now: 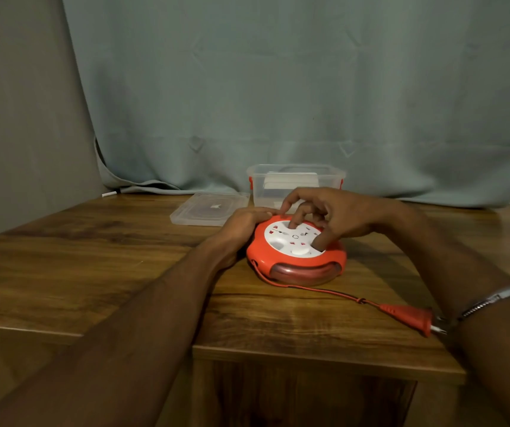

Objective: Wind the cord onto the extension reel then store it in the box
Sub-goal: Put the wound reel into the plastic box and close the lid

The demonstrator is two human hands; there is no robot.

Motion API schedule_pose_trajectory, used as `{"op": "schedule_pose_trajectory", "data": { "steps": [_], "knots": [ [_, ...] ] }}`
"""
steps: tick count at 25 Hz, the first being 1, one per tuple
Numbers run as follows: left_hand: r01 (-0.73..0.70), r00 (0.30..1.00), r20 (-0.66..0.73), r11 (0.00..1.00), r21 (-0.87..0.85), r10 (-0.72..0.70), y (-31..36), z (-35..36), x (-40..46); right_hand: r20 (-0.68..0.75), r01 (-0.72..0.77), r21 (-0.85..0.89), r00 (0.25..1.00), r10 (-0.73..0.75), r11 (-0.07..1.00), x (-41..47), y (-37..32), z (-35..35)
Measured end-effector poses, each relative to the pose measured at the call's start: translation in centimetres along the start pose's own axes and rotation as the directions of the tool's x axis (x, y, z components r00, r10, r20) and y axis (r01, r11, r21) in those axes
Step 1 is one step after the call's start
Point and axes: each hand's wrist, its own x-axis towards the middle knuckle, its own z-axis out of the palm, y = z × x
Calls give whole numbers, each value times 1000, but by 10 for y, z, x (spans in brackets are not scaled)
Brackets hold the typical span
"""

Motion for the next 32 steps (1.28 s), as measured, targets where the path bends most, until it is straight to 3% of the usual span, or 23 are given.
{"op": "schedule_pose_trajectory", "data": {
  "steps": [7, 11, 22, 28, 32],
  "knots": [
    [42, 999, 7, 996, -78, -42, 0, -3, 1, -88, -15, -64, 996, 9, 998, -5, -15, 7],
    [18, 998, -62, 991, -129, -27, 0, -1, 3, -169, -32, -102, 985, 15, 994, -4, -16, 14],
    [-76, 984, -159, 997, -9, 74, -8, 5, 14, -276, -116, -273, 960, 38, 955, 3, -21, 22],
    [-118, 963, -211, 969, 219, 165, -9, 5, 15, -361, -200, -364, 931, 60, 909, 9, -22, 27],
    [-106, 964, -215, 966, 234, 158, -8, 5, 12, -434, -267, -383, 897, 83, 884, 15, -22, 33]
  ]
}}
